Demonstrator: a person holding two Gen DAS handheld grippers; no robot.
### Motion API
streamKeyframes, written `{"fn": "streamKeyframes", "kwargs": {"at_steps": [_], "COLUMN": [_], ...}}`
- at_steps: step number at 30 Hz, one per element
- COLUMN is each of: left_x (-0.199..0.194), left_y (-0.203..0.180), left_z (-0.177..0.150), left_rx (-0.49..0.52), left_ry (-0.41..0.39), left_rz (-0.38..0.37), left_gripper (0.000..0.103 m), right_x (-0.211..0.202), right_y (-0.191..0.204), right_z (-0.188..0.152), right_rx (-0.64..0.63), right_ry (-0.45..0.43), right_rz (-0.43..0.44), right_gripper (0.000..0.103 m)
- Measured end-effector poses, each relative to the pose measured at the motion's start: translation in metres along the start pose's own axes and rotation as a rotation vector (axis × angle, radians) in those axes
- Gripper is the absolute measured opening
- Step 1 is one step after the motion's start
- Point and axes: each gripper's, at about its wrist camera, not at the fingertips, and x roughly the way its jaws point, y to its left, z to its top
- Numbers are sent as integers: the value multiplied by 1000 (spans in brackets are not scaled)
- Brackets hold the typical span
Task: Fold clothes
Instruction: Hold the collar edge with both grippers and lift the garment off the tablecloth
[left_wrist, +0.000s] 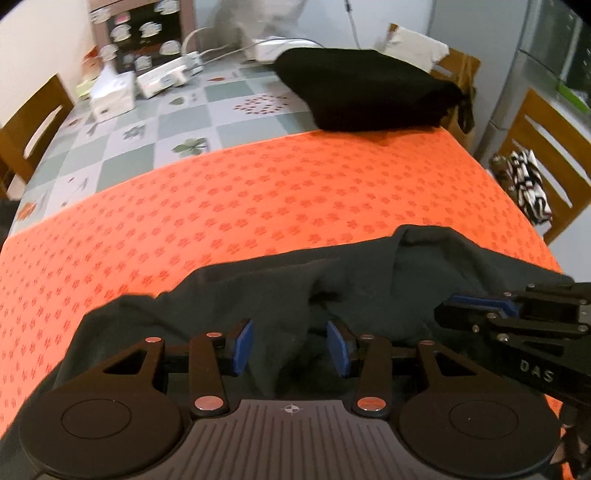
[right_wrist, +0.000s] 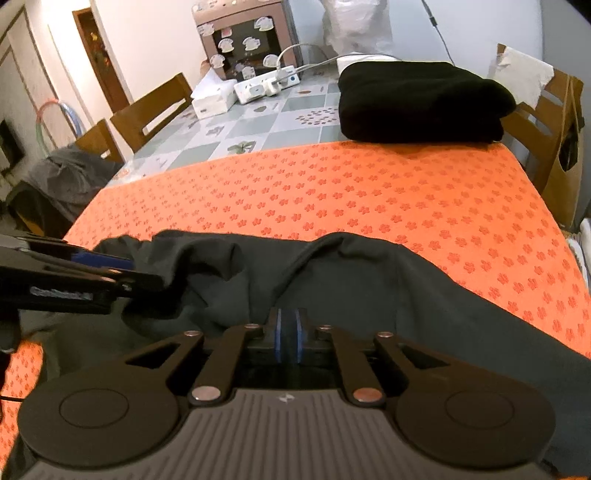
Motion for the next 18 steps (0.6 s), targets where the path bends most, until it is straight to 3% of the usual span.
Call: {"fn": "streamKeyframes", "kwargs": {"at_steps": [2,10,11,13,14,16,18], "left_x": [9,29,31,27,22,12,-2], "left_y": [-5,-6,-5,-3,0,7,20], "left_z": [1,-9,-11,-14,-15,-17,-18], "left_rx": [31,114,120,117,102,69,19], "left_ry": [10,46,51,36,20,-15,-59], "left_rz": [19,98,105,130,146,180,233], "left_gripper": [47,47,45,31,21,17,14], "right_x": [-1,14,16,21,23,27,28], "right_y": [-1,14,16,20,23,25,26], "right_z": [1,-2,-2,-3,-4,-5,-5], "right_rx": [25,-6,-12,-24,-30,-47,-58], "right_ry": [-2,59,68,85,94,113,120], "right_rz": [16,56,60,68,72,49,22], "right_gripper": [23,31,32,32,31,9,8]}}
